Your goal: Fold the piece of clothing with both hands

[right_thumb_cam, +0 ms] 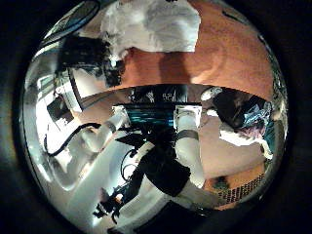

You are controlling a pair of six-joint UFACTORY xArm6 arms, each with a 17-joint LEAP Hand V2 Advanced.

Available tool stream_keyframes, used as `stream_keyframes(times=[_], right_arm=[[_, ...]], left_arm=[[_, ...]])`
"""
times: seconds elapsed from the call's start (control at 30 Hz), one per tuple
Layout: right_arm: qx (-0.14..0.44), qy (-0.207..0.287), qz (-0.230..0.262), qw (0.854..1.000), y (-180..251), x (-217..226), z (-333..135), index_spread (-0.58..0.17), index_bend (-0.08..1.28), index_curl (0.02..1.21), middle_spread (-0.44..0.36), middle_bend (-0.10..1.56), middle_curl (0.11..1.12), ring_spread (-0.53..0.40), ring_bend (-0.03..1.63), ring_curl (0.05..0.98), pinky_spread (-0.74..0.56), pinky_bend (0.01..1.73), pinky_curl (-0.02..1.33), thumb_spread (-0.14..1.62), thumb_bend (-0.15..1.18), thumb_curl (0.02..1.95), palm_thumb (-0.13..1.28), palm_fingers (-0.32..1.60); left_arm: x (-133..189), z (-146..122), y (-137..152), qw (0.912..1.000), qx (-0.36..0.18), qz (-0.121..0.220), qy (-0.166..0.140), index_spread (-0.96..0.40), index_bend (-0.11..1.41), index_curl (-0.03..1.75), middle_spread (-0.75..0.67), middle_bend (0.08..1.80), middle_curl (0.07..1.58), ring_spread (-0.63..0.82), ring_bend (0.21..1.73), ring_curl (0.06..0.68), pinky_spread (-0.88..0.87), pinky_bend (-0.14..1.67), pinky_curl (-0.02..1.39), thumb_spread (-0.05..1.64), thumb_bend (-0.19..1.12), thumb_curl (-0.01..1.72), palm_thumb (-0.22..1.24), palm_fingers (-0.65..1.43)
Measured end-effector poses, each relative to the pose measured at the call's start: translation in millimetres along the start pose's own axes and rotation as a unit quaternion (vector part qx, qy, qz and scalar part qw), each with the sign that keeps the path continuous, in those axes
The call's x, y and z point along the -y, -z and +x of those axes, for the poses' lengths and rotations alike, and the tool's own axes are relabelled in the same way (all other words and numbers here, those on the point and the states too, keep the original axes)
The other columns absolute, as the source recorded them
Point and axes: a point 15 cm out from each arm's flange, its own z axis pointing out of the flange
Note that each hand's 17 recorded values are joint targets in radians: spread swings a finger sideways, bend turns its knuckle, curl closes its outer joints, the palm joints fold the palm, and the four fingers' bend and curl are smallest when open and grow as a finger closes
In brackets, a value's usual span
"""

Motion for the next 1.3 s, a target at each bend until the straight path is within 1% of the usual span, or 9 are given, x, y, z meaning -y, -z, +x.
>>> stream_keyframes(times=[0.07, 0.2, 0.4, 0.67, 0.87, 1.1, 1.3], right_arm=[[-0.004, 0.007, 0.005, 1.0, -7.0, 8.1, -4.2, -0.334, 0.15, 0.28, -0.048, 0.26, 0.38, -0.004, 0.68, 0.261, 0.31, 0.54, 0.21, 1.3, -0.01, 0.23, 0.37, 0.27], [-0.009, 0.011, 0.005, 1.0, -24.6, 25.0, -10.9, -0.324, 0.15, 0.27, -0.055, 0.28, 0.39, -0.029, 0.7, 0.266, 0.29, 0.55, 0.21, 1.27, -0.01, 0.24, 0.4, 0.27], [-0.012, 0.003, 0.023, 1.0, -55.2, 58.7, -15.8, -0.304, 0.16, 0.28, -0.067, 0.3, 0.4, -0.045, 0.69, 0.266, 0.26, 0.56, 0.21, 1.22, -0.02, 0.25, 0.39, 0.26], [-0.009, -0.013, 0.057, 0.998, -82.0, 106.0, -18.0, -0.281, 0.16, 0.29, -0.066, 0.3, 0.4, -0.046, 0.68, 0.262, 0.24, 0.56, 0.21, 1.15, -0.02, 0.26, 0.38, 0.24], [-0.009, -0.022, 0.097, 0.995, -79.0, 133.0, -18.4, -0.269, 0.17, 0.3, -0.062, 0.29, 0.39, -0.036, 0.67, 0.258, 0.23, 0.56, 0.21, 1.13, -0.02, 0.27, 0.39, 0.24], [-0.01, -0.022, 0.095, 0.995, -80.2, 138.3, -18.2, -0.266, 0.17, 0.31, -0.069, 0.29, 0.4, -0.044, 0.66, 0.256, 0.22, 0.54, 0.21, 1.12, -0.02, 0.28, 0.41, 0.27], [-0.009, -0.022, 0.11, 0.994, -77.1, 146.6, -17.2, -0.273, 0.18, 0.32, -0.086, 0.3, 0.4, -0.061, 0.66, 0.258, 0.22, 0.52, 0.2, 1.13, -0.01, 0.29, 0.45, 0.3]], left_arm=[[0.0, -2.1, 9.1, 0.9999, -0.004, -0.014, 0.001, -0.61, 0.48, 0.83, -0.57, 0.85, 1.03, -0.46, 1.39, 0.514, -0.58, 1.25, 0.67, 1.07, -0.02, 0.49, 0.85, 1.02], [0.2, -2.2, 16.3, 0.9993, -0.01, -0.036, 0.0, -0.65, 0.45, 0.92, -0.59, 0.85, 1.06, -0.45, 1.41, 0.518, -0.58, 1.27, 0.68, 1.07, -0.01, 0.5, 0.85, 1.01], [-1.6, -2.8, 24.3, 0.9986, -0.013, -0.051, 0.001, -0.7, 0.4, 1.04, -0.62, 0.85, 1.09, -0.45, 1.42, 0.519, -0.57, 1.28, 0.68, 1.07, -0.02, 0.52, 0.85, 1.0], [-5.5, -6.1, 33.2, 0.9983, -0.015, -0.055, 0.004, -0.73, 0.33, 1.18, -0.65, 0.83, 1.12, -0.45, 1.42, 0.517, -0.56, 1.29, 0.68, 1.07, -0.02, 0.53, 0.85, 1.0], [-7.6, -5.8, 33.4, 0.9981, -0.018, -0.058, 0.003, -0.74, 0.28, 1.26, -0.66, 0.81, 1.14, -0.45, 1.41, 0.514, -0.56, 1.29, 0.68, 1.07, -0.02, 0.54, 0.84, 1.01], [-9.5, -9.6, 33.9, 0.9979, -0.02, -0.061, 0.007, -0.75, 0.23, 1.33, -0.68, 0.79, 1.15, -0.45, 1.4, 0.51, -0.56, 1.28, 0.68, 1.07, -0.02, 0.54, 0.84, 1.02], [-9.7, -10.8, 34.4, 0.9979, -0.02, -0.061, 0.009, -0.75, 0.19, 1.38, -0.69, 0.77, 1.16, -0.45, 1.39, 0.508, -0.56, 1.26, 0.67, 1.07, -0.02, 0.54, 0.84, 1.04]])
